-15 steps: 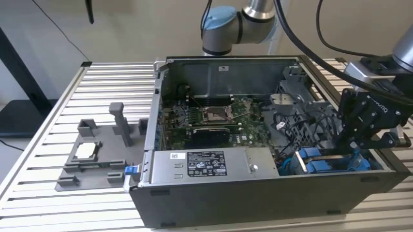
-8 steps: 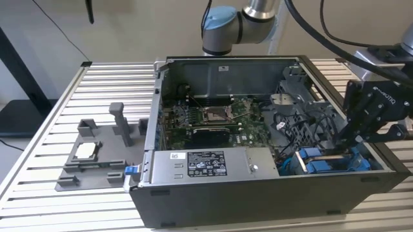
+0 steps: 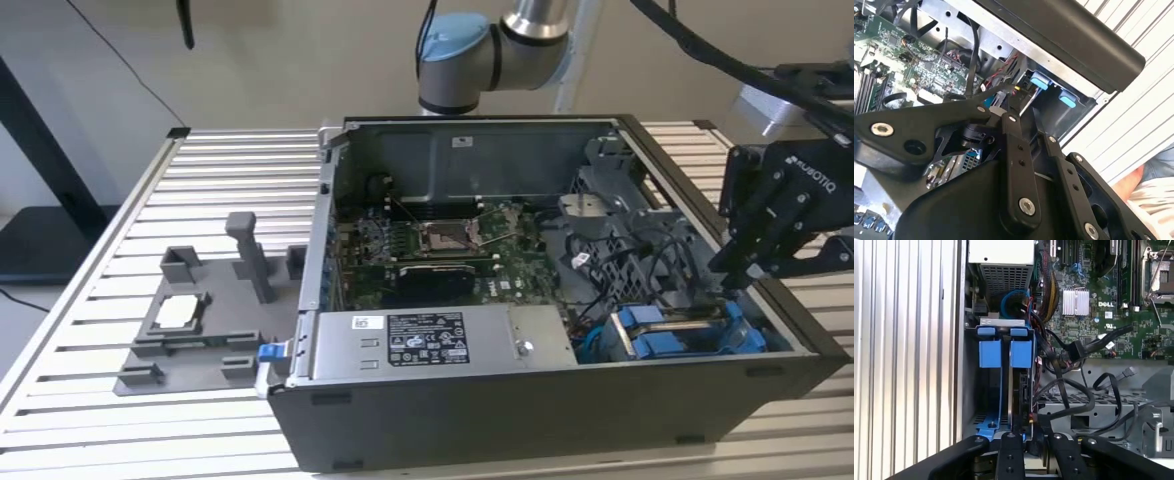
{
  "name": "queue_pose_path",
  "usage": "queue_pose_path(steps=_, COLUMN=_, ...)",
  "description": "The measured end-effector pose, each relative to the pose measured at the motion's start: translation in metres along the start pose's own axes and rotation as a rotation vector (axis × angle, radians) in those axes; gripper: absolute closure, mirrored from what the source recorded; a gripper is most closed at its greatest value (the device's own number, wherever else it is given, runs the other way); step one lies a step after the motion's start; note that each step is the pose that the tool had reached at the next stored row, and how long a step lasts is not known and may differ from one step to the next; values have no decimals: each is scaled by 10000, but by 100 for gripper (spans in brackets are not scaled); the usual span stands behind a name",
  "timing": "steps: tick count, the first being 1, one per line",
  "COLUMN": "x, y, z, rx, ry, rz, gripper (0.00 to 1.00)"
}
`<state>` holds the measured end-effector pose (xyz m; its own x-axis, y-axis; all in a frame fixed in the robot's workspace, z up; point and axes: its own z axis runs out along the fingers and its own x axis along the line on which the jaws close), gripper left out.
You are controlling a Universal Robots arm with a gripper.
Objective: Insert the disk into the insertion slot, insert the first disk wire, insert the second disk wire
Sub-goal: 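Insert the first disk wire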
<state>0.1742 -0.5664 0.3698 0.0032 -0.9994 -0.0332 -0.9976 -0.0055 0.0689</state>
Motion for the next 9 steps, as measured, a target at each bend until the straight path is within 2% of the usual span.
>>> queue_pose_path(steps=3, x=-2, y=9, z=-59, rx=42, ry=1, rz=-2, gripper=73)
queue_pose_path(steps=9, x=-22, y=32, z=-85, rx=117, ry=-1, rz=-4, gripper=73)
